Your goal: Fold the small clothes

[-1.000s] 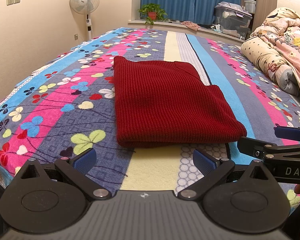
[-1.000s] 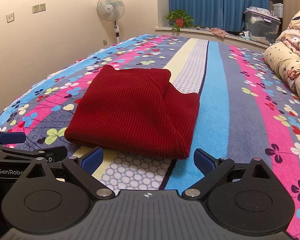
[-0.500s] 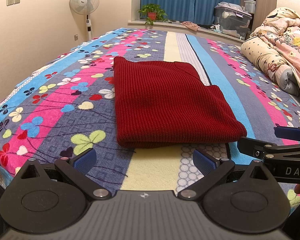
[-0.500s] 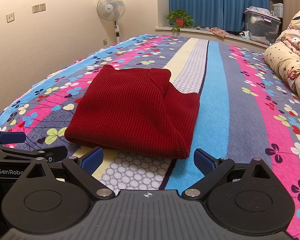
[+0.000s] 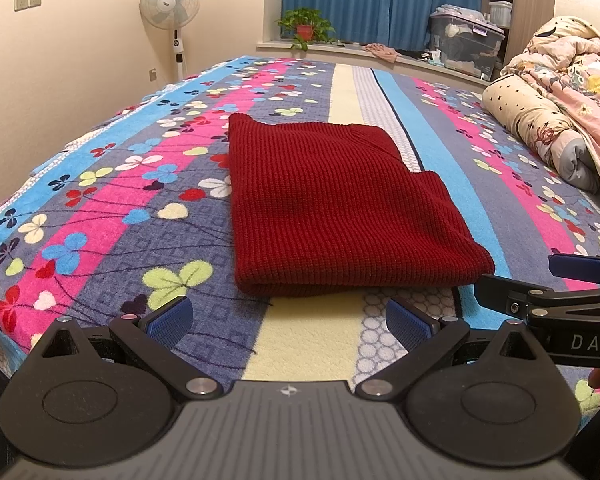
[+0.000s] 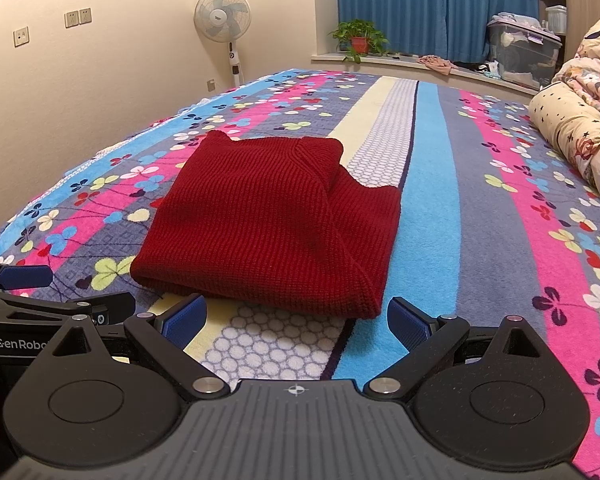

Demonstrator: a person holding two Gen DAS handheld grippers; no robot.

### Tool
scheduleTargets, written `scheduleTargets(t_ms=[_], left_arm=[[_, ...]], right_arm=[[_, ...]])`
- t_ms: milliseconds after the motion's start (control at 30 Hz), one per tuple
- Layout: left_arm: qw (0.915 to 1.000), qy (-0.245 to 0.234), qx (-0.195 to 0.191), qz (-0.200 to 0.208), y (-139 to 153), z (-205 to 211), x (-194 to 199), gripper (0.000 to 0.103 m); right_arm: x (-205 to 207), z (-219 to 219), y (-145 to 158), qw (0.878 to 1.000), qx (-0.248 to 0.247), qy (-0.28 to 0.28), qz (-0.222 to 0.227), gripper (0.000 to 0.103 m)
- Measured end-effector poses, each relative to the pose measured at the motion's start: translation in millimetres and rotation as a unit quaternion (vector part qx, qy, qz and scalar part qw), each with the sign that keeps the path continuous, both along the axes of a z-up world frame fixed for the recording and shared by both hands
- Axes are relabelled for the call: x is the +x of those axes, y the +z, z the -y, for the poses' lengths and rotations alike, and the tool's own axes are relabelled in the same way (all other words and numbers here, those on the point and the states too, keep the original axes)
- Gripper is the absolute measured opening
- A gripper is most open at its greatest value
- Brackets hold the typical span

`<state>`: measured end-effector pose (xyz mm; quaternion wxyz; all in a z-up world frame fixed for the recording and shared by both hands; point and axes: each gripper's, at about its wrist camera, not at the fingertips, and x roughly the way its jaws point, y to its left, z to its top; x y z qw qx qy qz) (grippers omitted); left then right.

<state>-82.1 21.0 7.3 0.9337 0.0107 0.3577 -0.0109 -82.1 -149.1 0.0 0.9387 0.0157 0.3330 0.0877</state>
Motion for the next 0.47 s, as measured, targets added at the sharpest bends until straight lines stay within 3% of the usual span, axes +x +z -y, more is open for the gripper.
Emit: scheduleTargets(t_ms=[467], left_arm=[[1.0,-0.001,0.003,0.003,-0.5,-2.6,2.0,0.103]], right_arm=[[0.0,1.1,-0.8,1.0,0.002,0.0,-0.001,0.097]])
